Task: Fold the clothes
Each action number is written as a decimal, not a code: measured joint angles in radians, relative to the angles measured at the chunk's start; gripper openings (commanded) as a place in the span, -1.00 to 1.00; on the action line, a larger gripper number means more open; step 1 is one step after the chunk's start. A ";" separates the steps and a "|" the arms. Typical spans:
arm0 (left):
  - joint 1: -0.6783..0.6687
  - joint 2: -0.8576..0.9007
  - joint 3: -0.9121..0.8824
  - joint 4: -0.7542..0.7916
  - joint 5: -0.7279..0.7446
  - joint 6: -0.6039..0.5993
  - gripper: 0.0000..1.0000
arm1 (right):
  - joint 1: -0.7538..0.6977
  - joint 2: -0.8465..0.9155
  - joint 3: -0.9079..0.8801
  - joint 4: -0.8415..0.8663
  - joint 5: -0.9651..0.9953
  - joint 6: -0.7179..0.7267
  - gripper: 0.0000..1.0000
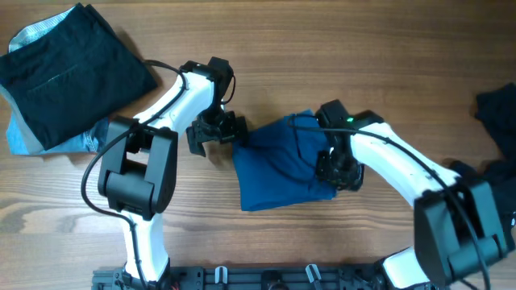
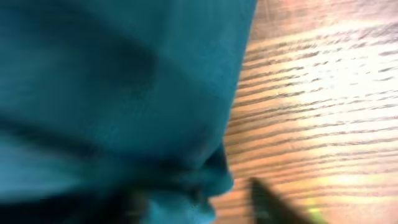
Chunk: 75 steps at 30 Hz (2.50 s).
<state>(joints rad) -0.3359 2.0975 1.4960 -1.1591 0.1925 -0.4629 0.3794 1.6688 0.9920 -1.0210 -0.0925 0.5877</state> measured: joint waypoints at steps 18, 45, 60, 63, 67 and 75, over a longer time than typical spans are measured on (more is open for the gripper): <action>-0.003 0.001 -0.001 0.016 0.003 0.000 1.00 | -0.256 0.180 0.112 0.241 -0.215 -0.585 0.08; -0.003 0.001 -0.001 0.031 0.003 0.000 1.00 | -0.369 0.178 0.077 0.003 -0.394 -0.673 0.34; -0.003 -0.149 -0.002 -0.016 0.063 0.016 1.00 | -0.369 0.178 0.065 -0.044 -0.506 -0.674 -0.91; -0.003 -0.192 -0.002 -0.039 0.129 0.017 1.00 | -0.369 0.167 0.116 -0.130 -0.463 -0.614 -0.91; -0.037 -0.192 -0.009 -0.011 0.161 0.024 1.00 | -0.369 0.105 0.120 -0.236 -0.354 -0.492 -0.91; -0.114 -0.195 -0.286 0.176 0.181 0.027 1.00 | -0.369 0.077 0.027 -0.161 -0.209 -0.273 -0.91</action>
<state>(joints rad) -0.4503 1.9026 1.2095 -0.9833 0.3733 -0.4355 0.0105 1.7454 1.0191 -1.1816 -0.3016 0.3145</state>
